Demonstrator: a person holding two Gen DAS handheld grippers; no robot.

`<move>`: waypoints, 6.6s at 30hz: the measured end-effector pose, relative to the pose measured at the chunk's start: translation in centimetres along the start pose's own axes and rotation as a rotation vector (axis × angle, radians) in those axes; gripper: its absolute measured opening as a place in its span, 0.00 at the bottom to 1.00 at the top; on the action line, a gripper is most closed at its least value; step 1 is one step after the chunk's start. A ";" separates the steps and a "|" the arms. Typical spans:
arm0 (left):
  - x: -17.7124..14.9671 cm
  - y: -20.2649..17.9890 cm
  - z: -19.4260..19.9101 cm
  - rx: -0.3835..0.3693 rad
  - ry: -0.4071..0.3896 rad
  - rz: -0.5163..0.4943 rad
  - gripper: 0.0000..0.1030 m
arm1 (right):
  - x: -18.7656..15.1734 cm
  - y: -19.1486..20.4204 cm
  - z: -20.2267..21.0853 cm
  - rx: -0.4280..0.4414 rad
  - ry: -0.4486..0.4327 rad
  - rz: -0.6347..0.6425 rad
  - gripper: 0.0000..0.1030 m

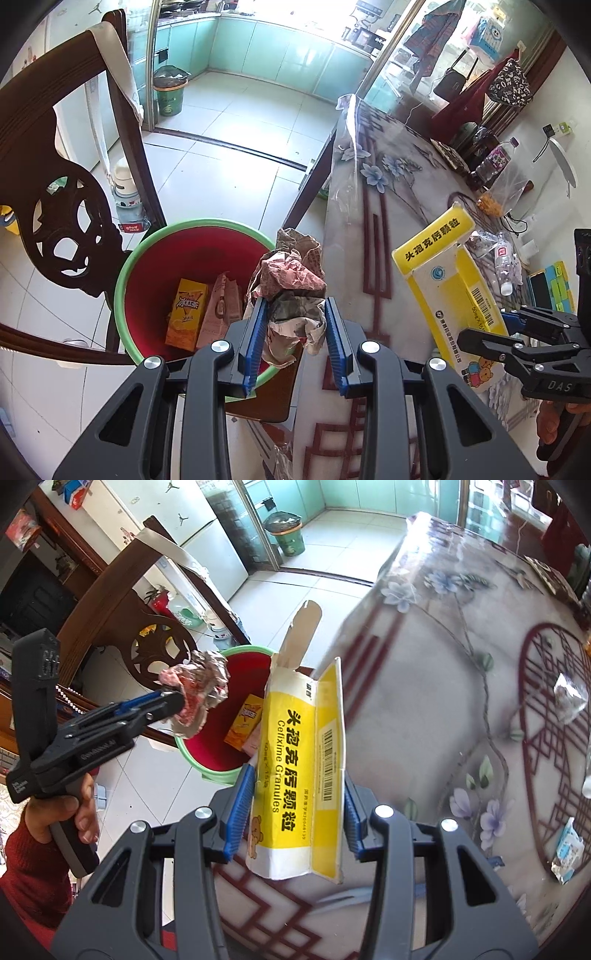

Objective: Collect trash
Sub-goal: 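Carry the crumpled paper and yellow medicine box in both grippers over the bucket, then open the left gripper over the bucket while the right gripper releases the medicine box, then move both open grippers back over the table trash, then grasp the clear plastic water bottle with the left gripper while the right grasps crumpled white paper, then carry the water bottle and white paper in both grippers over the bucket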

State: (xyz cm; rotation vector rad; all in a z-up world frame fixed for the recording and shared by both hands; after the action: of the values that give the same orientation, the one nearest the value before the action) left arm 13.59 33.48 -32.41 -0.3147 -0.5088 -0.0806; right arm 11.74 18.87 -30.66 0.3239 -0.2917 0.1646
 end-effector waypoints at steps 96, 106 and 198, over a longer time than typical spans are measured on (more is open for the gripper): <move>4.6 -3.8 -0.5 0.088 -0.040 -0.038 0.45 | -0.4 -9.2 8.5 -0.079 -0.167 -0.102 0.61; 1.5 -20.5 -4.4 -0.035 0.031 -0.167 0.45 | -8.7 -29.0 15.2 -0.267 -0.165 -0.361 0.63; 2.3 -43.9 -1.9 -0.073 -0.109 -0.238 0.44 | -5.8 -37.4 20.0 -0.094 -0.290 -0.316 0.47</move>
State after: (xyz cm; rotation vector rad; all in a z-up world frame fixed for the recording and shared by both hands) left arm 9.75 -8.72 -20.70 -0.3297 -0.6513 -0.3149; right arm 8.85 -23.49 -25.15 0.2963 -0.5286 -0.2093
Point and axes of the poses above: each gripper's, at about its wrist camera, not at the fingertips, and z roughly against the way its jaws point, y to its left, x to its top, the point moved 10 cm from there along -z, roughly the way its jaws point, and after that the axes turned 6 degrees about -z, right-handed, at the moved point
